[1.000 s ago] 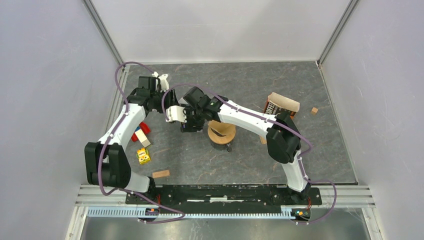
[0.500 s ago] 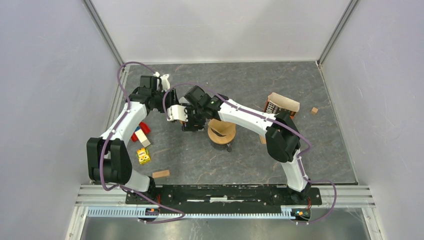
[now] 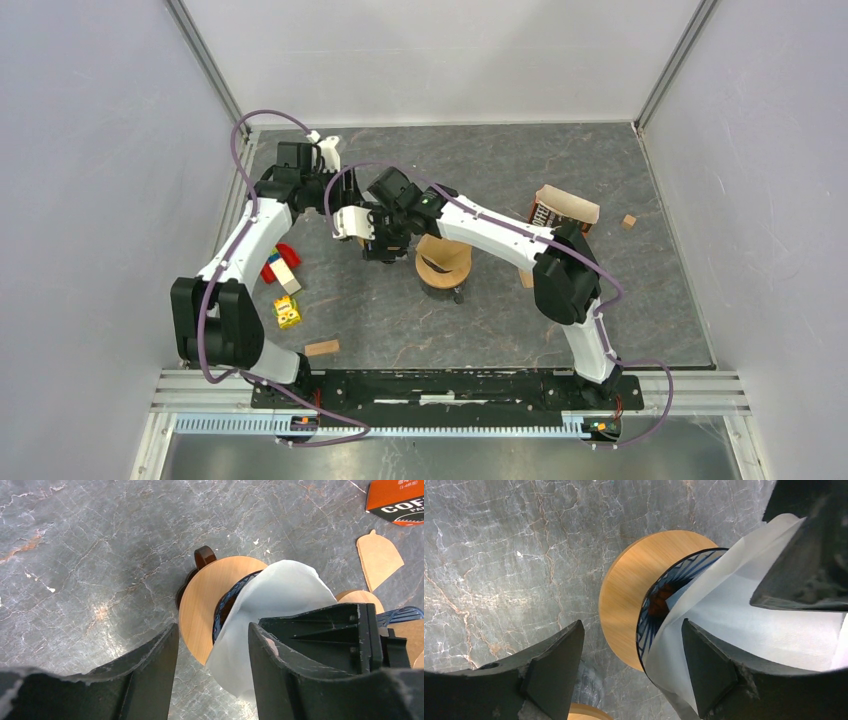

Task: Place the coffee filter in the dripper
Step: Place the coffee filter in the coffee dripper.

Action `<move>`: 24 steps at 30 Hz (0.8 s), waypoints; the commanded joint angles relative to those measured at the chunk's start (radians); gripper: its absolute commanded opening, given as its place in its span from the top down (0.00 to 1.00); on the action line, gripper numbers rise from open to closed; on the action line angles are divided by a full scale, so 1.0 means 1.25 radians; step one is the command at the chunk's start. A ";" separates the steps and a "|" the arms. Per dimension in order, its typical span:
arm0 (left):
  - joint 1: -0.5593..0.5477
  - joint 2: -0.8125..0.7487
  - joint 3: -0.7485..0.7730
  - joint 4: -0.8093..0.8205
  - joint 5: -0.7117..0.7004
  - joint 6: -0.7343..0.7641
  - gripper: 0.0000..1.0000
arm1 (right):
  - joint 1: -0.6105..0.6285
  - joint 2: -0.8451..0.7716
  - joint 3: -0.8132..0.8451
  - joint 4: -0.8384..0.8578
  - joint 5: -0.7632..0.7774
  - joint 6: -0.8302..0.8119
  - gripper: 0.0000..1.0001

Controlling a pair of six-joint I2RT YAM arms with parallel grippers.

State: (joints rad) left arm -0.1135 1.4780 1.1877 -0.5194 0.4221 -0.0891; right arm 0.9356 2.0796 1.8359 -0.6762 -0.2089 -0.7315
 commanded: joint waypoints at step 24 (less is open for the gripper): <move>-0.044 0.081 0.015 0.054 -0.001 0.098 0.37 | -0.017 0.041 0.008 0.012 -0.030 -0.005 0.21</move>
State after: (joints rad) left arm -0.1532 1.5780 1.2053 -0.4950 0.4156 -0.0284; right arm 0.9222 2.1147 1.8507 -0.6754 -0.2295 -0.7319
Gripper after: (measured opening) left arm 0.623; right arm 0.790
